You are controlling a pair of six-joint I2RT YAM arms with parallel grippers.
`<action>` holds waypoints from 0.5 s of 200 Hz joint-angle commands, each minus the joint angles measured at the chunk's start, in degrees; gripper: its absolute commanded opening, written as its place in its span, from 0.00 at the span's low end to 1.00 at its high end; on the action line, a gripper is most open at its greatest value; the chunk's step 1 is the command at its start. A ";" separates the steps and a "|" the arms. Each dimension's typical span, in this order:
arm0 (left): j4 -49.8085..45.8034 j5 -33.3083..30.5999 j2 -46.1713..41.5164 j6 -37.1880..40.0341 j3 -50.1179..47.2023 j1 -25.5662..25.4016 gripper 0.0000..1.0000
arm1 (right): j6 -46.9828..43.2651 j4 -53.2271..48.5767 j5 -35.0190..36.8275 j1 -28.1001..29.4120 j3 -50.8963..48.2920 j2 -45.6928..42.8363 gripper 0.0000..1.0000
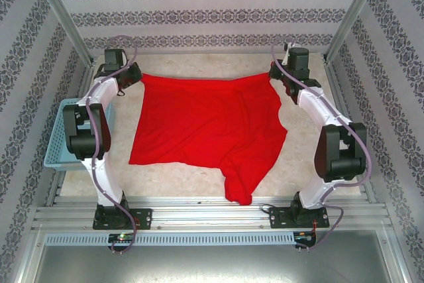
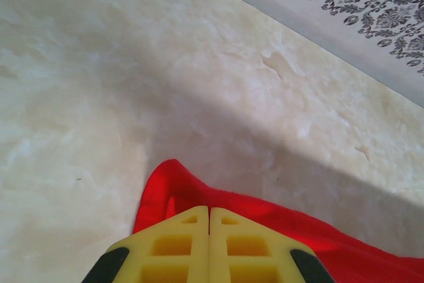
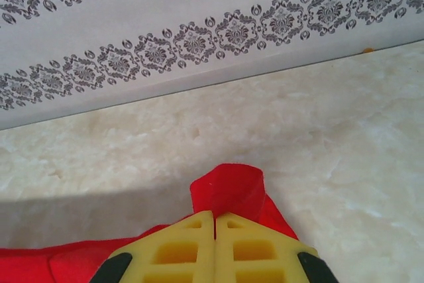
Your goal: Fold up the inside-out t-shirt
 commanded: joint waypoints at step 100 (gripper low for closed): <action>2.86 -1.97 -7.86 -3.92 -13.67 1.05 0.00 | 11.37 0.73 -2.46 2.40 -22.37 -16.11 0.00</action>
